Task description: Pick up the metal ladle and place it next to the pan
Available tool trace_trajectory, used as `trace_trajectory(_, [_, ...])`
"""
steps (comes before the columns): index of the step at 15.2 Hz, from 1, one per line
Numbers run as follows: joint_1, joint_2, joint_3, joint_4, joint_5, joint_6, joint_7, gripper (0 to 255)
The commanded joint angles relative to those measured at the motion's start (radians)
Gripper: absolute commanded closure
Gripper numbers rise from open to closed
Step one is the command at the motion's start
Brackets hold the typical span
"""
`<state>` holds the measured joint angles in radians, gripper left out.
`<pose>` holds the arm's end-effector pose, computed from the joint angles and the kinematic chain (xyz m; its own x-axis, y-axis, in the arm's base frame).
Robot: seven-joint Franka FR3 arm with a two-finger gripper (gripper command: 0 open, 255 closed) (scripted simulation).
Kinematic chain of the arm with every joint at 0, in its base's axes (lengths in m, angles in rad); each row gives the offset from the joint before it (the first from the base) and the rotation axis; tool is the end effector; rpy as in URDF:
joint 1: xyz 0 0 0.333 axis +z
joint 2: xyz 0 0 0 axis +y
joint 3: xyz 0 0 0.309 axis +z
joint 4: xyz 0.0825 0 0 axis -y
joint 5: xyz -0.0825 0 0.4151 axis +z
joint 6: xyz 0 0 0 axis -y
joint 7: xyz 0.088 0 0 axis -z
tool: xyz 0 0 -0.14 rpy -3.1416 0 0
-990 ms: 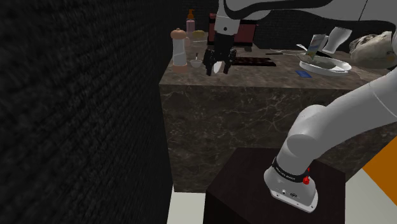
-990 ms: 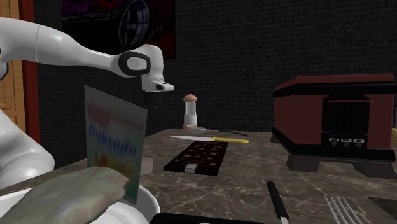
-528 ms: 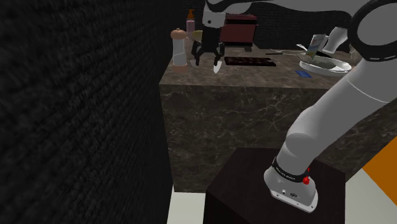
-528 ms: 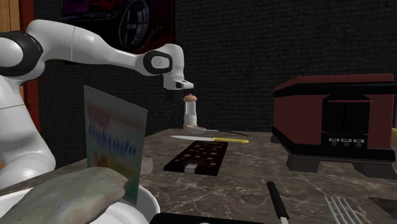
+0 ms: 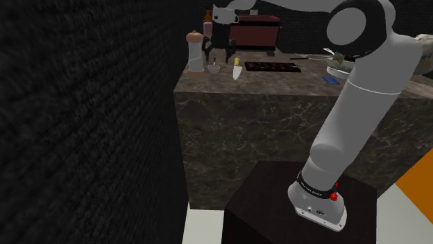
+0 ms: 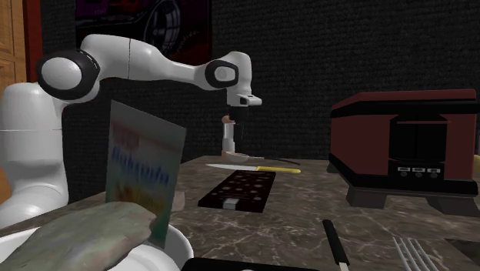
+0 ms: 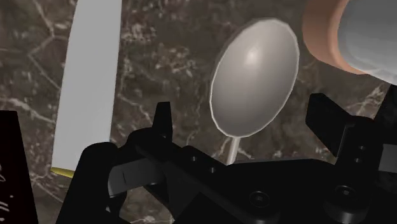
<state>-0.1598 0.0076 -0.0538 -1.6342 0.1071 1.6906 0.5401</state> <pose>0.5888 -0.1136 0.5594 0.7226 -0.6911 -0.0134 -0.6876 -0.7167 -0.1158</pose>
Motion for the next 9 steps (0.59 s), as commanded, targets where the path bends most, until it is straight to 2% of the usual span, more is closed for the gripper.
trace_trajectory(1, [-0.014, 0.073, -0.014, 0.096, 0.005, -0.023, 0.031, 0])
trace_trajectory(5, [-0.045, 0.238, -0.041, 0.326, 0.023, -0.091, 0.091, 0])
trace_trajectory(6, [-0.048, 0.25, -0.043, 0.345, 0.025, -0.097, 0.096, 0])
trace_trajectory(9, [-0.044, 0.24, -0.041, 0.289, 0.023, -0.052, 0.095, 0])
